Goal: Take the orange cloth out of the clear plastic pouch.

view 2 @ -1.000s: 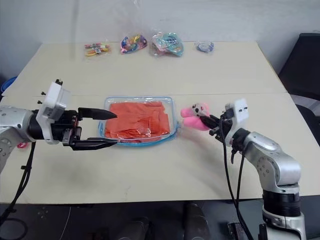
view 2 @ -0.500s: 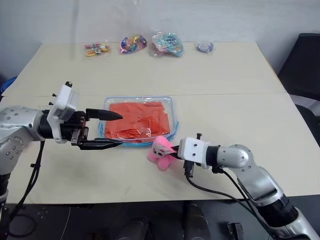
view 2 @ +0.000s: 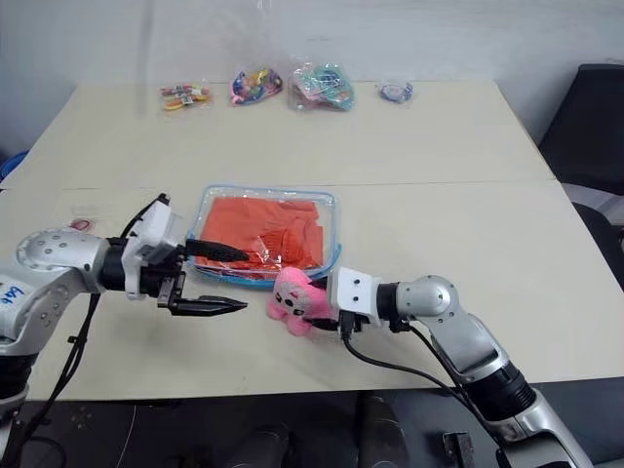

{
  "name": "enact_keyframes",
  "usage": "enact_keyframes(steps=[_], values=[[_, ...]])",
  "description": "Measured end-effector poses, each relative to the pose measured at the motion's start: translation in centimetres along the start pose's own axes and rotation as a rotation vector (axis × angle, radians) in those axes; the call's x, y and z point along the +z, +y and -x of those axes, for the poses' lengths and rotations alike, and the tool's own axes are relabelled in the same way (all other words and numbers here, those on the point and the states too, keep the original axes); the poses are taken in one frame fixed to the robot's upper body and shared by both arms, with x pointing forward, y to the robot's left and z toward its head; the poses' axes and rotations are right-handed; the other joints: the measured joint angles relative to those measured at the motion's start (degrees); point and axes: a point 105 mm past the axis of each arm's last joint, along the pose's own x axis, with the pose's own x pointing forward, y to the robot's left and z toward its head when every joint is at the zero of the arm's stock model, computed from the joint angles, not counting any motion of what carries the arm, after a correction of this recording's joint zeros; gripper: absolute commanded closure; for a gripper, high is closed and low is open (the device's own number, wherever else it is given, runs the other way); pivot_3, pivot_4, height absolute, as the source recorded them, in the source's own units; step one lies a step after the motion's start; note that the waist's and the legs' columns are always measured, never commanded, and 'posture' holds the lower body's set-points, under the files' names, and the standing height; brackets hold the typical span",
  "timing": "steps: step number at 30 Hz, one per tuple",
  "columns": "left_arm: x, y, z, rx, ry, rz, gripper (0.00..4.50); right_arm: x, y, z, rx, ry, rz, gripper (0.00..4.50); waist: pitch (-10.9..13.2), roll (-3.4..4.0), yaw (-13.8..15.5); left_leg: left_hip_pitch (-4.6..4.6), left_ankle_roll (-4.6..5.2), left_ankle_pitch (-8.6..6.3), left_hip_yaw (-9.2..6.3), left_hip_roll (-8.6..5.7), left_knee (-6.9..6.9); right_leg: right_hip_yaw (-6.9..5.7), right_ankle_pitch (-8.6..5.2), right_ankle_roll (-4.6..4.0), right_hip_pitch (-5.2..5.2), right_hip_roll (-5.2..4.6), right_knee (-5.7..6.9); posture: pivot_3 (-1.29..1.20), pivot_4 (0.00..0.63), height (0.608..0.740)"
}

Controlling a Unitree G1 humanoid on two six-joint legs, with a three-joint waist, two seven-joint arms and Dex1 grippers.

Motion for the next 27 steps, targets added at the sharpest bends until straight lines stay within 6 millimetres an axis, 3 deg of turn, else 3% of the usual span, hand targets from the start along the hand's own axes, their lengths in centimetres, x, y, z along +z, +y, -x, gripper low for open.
enact_keyframes(steps=[7, 14, 27], values=[[-1.8, 0.3, -3.1, 0.019, 0.005, 0.046, 0.32, 1.8, -0.2, 1.6, -0.025, 0.013, 0.174, 0.35, 0.00, 0.00, 0.57, 0.00, 0.00, 0.00, 0.03, 0.00, 0.03, 0.02, 0.01, 0.01, 0.00, 0.01, 0.00, 0.00, 0.150, 0.740], [-2.6, 1.5, -4.8, 0.076, 0.000, 0.082, 0.32, 3.9, -0.9, 3.7, -0.101, 0.007, 0.309, 0.35, -0.01, -0.02, 0.85, -0.02, 0.01, 0.00, 0.02, -0.03, 0.06, 0.02, 0.02, 0.02, 0.02, -0.01, 0.00, 0.00, 0.150, 0.740], [-2.5, 0.5, -7.3, 0.003, -0.028, 0.123, 0.32, 3.1, 0.7, 7.2, -0.062, 0.075, 0.254, 0.35, 0.00, -0.02, 0.87, 0.01, 0.02, 0.00, 0.04, -0.02, 0.07, 0.05, 0.02, 0.03, 0.06, -0.02, 0.01, 0.00, 0.150, 0.740]])
